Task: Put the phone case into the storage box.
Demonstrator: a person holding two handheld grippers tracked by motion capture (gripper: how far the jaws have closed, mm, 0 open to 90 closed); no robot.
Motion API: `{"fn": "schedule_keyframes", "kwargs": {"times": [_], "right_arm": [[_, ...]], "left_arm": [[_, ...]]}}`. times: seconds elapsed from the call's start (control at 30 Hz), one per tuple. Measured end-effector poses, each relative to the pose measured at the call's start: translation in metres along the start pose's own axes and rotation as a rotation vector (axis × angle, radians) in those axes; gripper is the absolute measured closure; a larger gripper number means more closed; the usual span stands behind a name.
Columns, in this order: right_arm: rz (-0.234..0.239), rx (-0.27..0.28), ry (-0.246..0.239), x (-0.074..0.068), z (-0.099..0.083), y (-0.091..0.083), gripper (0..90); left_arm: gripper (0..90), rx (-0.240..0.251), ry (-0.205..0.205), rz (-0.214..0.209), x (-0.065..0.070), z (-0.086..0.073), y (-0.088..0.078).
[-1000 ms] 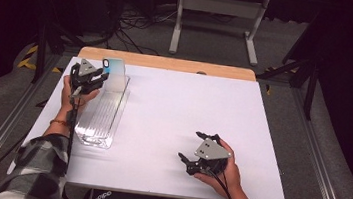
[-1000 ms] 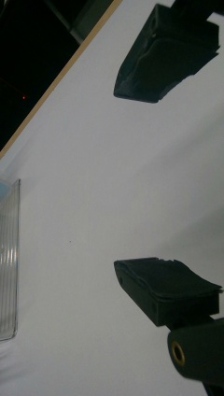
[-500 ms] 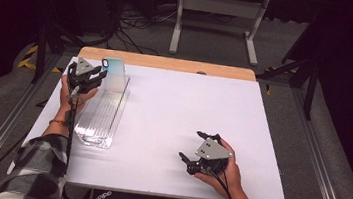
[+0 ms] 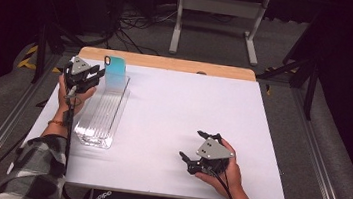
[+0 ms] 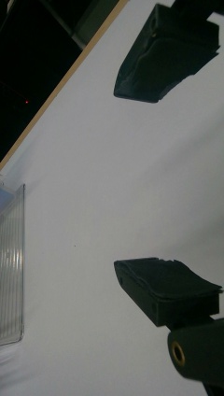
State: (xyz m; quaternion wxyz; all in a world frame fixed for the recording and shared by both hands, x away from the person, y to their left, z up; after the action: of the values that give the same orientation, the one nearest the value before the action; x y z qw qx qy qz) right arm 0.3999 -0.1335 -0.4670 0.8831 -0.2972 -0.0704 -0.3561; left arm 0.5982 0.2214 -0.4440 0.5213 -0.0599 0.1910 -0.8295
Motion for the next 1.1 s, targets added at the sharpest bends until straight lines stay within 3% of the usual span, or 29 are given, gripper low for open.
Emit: {"fn": "schedule_keyframes", "kwargs": {"times": [0.33, 0.83, 1.1], "right_arm": [[-0.017, 0.035, 0.016, 0.004, 0.004, -0.006, 15.1], [-0.021, 0.065, 0.045, 0.009, 0.007, -0.010, 15.1], [-0.021, 0.073, 0.053, 0.010, 0.009, -0.011, 15.2]], "left_arm": [[71.0, 0.033, -0.018, -0.033, 0.006, 0.008, -0.014], [69.2, 0.089, 0.032, -0.060, 0.022, 0.019, -0.041], [68.3, 0.117, 0.037, -0.074, 0.029, 0.023, -0.054]]}}
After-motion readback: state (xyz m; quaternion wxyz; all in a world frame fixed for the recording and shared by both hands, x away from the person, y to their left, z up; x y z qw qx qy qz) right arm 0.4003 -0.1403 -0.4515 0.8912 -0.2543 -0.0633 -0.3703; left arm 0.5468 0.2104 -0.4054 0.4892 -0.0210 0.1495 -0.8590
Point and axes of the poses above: each handheld gripper's, and its own axes: y roughly forward along the jaws, z roughly out of its top, x roughly to its right, the point moved 9 cm from there along y, roughly forward along the jaws, and after that the axes turned 1 degree about -x, right-handed, at the moved point
